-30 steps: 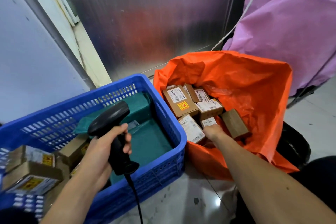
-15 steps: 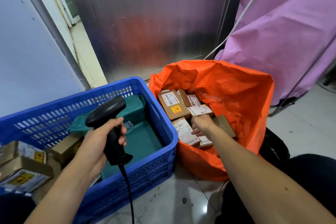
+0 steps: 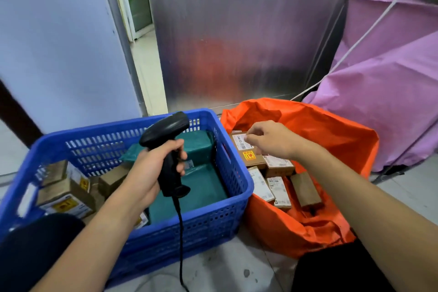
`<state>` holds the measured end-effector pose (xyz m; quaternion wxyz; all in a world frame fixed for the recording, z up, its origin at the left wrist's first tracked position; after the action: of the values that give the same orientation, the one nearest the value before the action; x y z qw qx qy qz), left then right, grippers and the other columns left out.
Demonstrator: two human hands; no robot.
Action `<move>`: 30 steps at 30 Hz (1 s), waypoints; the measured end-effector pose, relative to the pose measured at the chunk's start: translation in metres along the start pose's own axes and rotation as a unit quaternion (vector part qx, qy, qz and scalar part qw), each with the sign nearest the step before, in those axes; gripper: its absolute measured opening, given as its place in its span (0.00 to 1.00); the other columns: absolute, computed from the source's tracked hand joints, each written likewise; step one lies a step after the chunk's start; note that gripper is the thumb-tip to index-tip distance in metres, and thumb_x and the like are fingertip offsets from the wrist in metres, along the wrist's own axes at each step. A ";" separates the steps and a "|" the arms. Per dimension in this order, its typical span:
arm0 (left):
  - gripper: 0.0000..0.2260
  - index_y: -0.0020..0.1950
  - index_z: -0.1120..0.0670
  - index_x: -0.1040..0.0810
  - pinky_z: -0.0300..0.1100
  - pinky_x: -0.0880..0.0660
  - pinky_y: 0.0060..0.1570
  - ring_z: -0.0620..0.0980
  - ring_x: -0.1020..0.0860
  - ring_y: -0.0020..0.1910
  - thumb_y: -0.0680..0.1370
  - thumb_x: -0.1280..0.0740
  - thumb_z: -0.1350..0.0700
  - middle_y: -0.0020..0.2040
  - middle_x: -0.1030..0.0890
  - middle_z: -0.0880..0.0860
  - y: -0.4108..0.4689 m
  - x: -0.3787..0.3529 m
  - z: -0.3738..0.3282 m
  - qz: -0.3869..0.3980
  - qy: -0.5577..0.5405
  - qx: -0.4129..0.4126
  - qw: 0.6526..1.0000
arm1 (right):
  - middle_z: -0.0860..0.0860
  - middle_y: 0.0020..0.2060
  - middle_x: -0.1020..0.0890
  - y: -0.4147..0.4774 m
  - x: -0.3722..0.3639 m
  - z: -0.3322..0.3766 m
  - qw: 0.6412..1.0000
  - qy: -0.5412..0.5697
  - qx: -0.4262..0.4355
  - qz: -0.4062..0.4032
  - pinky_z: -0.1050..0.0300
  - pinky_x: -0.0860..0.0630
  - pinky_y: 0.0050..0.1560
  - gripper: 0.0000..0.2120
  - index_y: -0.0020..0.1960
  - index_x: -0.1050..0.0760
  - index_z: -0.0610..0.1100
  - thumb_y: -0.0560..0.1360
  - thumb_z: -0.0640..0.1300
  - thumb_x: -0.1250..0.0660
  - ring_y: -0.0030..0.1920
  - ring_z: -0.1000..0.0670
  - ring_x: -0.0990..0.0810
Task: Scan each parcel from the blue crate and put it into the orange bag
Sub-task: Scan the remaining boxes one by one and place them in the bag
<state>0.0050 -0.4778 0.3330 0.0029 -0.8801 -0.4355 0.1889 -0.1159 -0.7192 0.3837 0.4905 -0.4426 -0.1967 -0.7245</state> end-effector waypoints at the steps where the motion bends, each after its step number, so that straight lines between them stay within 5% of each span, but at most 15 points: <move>1: 0.04 0.48 0.57 0.23 0.45 0.25 0.33 0.51 0.28 0.28 0.81 0.31 0.58 0.37 0.22 0.55 0.000 0.003 -0.001 -0.004 0.004 -0.006 1.000 | 0.54 0.41 0.17 -0.003 -0.003 0.003 1.000 -0.014 0.007 -0.010 0.50 0.22 0.53 0.10 0.55 0.19 0.46 0.83 0.49 0.36 0.47 0.49 0.16; 5: 0.04 0.48 0.58 0.23 0.44 0.25 0.32 0.51 0.28 0.28 0.82 0.32 0.59 0.36 0.21 0.55 -0.004 0.016 -0.008 -0.031 0.005 -0.017 0.999 | 0.52 0.50 0.15 0.003 -0.019 0.024 0.991 -0.105 0.071 -0.034 0.48 0.23 0.56 0.10 0.56 0.19 0.48 0.82 0.51 0.36 0.52 0.47 0.18; 10: 0.06 0.45 0.57 0.24 0.43 0.26 0.31 0.50 0.29 0.27 0.82 0.32 0.59 0.35 0.21 0.54 -0.010 0.036 -0.021 -0.059 -0.005 -0.035 0.998 | 0.55 0.44 0.17 0.015 -0.031 0.055 0.983 -0.112 0.142 -0.034 0.52 0.24 0.49 0.08 0.53 0.19 0.49 0.81 0.50 0.35 0.46 0.50 0.18; 19: 0.06 0.45 0.57 0.22 0.44 0.26 0.32 0.51 0.29 0.28 0.81 0.31 0.58 0.36 0.21 0.54 -0.031 0.093 -0.045 -0.128 -0.024 -0.049 0.990 | 0.48 0.45 0.14 0.052 -0.062 0.094 0.981 -0.068 0.173 -0.047 0.44 0.22 0.55 0.08 0.51 0.18 0.45 0.80 0.48 0.35 0.47 0.42 0.16; 30: 0.08 0.42 0.57 0.22 0.42 0.27 0.30 0.49 0.28 0.27 0.80 0.31 0.57 0.36 0.21 0.54 -0.071 0.181 -0.066 -0.244 0.034 -0.017 0.969 | 0.52 0.46 0.15 0.086 -0.145 0.165 0.979 -0.037 0.193 0.049 0.48 0.21 0.57 0.07 0.48 0.20 0.48 0.80 0.47 0.36 0.47 0.46 0.16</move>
<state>0.0720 -0.2838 0.3469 0.0490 -0.7531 -0.6399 0.1450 0.0528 -0.5605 0.3374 0.5937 -0.3756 -0.3288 -0.6312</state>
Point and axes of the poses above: each hand's wrist, its own y-axis towards the middle knuckle, its own x-axis out of the back of the hand, z = x × y, the point moved 1 cm from there along y, towards the middle knuckle
